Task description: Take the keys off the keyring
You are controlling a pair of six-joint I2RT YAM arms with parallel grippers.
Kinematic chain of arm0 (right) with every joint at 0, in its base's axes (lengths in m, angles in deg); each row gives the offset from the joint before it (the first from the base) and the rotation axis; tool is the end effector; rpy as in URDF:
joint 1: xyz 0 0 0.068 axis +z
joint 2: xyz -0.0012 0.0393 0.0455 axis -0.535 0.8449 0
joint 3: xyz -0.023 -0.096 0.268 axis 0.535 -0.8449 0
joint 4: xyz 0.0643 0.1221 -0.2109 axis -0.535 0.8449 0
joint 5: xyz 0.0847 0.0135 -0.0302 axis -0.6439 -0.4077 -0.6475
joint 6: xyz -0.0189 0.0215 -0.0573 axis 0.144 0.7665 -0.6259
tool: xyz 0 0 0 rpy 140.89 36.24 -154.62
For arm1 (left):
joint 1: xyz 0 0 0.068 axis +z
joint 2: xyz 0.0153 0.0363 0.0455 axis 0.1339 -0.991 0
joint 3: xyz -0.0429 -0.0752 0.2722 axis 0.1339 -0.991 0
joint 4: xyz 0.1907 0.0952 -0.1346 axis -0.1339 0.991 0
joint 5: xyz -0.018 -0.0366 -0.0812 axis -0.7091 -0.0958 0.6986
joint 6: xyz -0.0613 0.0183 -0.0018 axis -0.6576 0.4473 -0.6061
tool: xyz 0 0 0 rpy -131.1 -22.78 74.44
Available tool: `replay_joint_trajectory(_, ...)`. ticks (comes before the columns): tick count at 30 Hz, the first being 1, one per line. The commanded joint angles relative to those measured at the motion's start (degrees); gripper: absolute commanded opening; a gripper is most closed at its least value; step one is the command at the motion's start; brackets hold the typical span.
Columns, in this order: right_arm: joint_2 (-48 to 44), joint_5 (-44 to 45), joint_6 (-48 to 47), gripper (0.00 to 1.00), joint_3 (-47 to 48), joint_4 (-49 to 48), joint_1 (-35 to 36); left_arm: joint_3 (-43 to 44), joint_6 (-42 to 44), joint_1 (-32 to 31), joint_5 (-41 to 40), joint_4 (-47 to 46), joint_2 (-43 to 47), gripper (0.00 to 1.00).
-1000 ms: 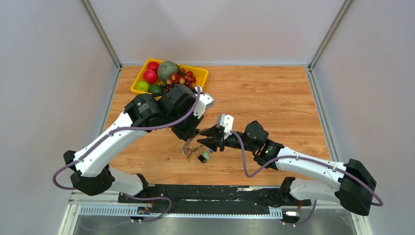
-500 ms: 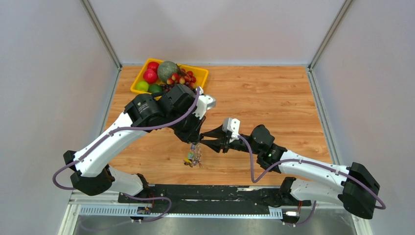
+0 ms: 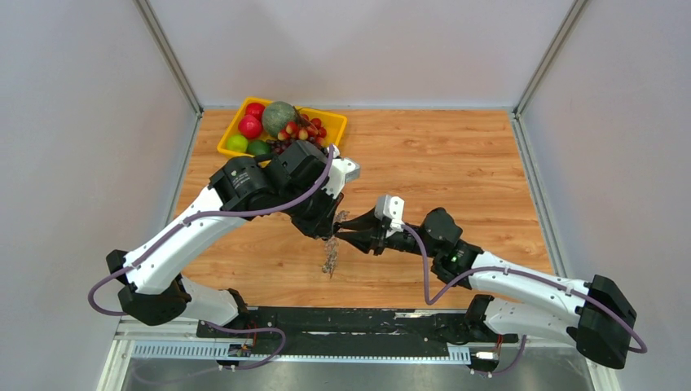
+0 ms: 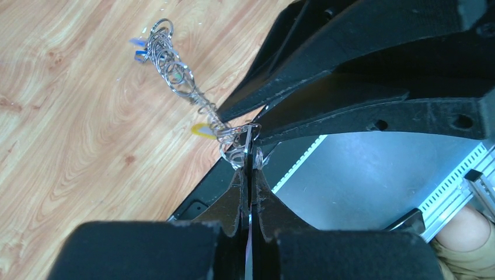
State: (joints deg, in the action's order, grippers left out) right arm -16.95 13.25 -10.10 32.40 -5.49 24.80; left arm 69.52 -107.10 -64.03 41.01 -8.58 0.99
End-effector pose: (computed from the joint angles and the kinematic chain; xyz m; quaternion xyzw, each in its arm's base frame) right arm 0.1106 0.2045 0.3135 -0.4525 0.5031 0.4410 0.5896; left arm 0.1196 -0.1932 0.4290 0.3369 0.8901 -0.2385 0.1933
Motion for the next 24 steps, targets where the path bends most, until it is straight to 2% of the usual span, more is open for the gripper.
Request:
replay_joint_trajectory(1, -2.4, 0.0, 1.3, 0.25, 1.9, -0.6, 0.2, -0.1, -1.3, -0.1, 0.6, -3.5, 1.7, 0.0)
replay_joint_trajectory(4, -2.0, 0.1, 1.1, 0.13, 2.5, 0.8, 0.1, 0.2, -1.4, -0.1, 0.8, -3.8, 1.7, 0.0)
replay_joint_trajectory(7, -1.7, 0.1, 1.1, 0.06, 2.8, 2.0, 0.2, 0.7, -1.6, 0.0, 0.1, -3.9, 1.9, 0.0)
replay_joint_trajectory(11, -2.3, 0.4, 1.1, 0.09, 2.3, 3.0, 0.2, 1.1, -2.1, 0.8, 0.3, -4.5, 2.7, 0.0)
replay_joint_trajectory(17, -2.4, 0.7, 1.2, 0.22, 2.1, 3.3, 0.1, 1.1, -2.3, 1.3, 2.1, -5.5, 3.4, 0.0)
replay_joint_trajectory(24, -1.9, 0.7, 1.0, 0.21, 2.5, 3.4, 0.1, 1.0, -2.3, 1.4, 2.2, -5.5, 3.5, 0.0)
